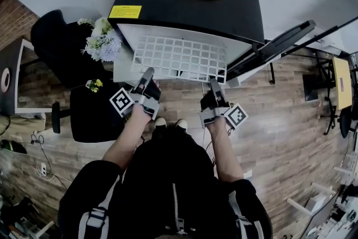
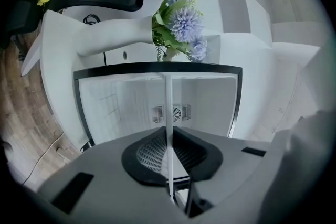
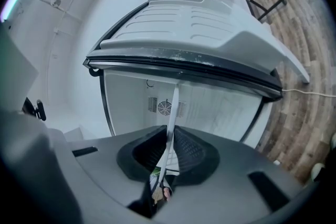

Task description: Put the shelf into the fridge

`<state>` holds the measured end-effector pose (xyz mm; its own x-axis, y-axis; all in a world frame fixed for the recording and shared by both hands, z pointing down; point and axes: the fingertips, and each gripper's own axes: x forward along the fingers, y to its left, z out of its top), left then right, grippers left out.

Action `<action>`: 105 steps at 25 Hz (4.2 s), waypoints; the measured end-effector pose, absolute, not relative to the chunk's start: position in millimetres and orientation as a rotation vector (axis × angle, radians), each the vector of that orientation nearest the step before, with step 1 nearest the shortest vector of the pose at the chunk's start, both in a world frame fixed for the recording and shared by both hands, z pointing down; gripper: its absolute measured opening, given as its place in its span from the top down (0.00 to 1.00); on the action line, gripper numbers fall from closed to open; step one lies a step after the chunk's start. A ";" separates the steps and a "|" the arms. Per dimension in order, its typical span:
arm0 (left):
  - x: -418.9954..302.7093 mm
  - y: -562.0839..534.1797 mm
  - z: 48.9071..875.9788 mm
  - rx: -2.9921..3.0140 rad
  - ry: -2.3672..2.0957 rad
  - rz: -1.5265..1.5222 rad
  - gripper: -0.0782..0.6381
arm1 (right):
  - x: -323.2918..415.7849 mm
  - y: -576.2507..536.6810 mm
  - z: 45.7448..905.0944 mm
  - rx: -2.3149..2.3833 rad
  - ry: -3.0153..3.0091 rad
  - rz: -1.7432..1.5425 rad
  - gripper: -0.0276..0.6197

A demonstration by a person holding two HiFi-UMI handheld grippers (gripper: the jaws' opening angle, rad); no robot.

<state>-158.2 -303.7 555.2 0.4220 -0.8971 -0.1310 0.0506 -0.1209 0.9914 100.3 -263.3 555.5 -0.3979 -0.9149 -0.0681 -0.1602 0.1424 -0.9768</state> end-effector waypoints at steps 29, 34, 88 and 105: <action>-157.3 -318.1 546.2 1.501 -0.771 -1.017 0.83 | 100.2 -273.7 547.1 -0.987 1.664 -1.274 0.91; -156.3 -325.9 545.7 1.496 -0.772 -1.022 0.83 | 101.6 -281.7 548.5 -0.995 1.655 -1.271 0.91; -148.9 -404.8 551.6 1.483 -0.798 -1.043 0.83 | 113.9 -360.5 555.7 -1.111 1.611 -1.238 0.91; -148.2 -416.1 552.0 1.475 -0.800 -1.053 0.83 | 114.9 -371.1 556.2 -1.123 1.597 -1.222 0.91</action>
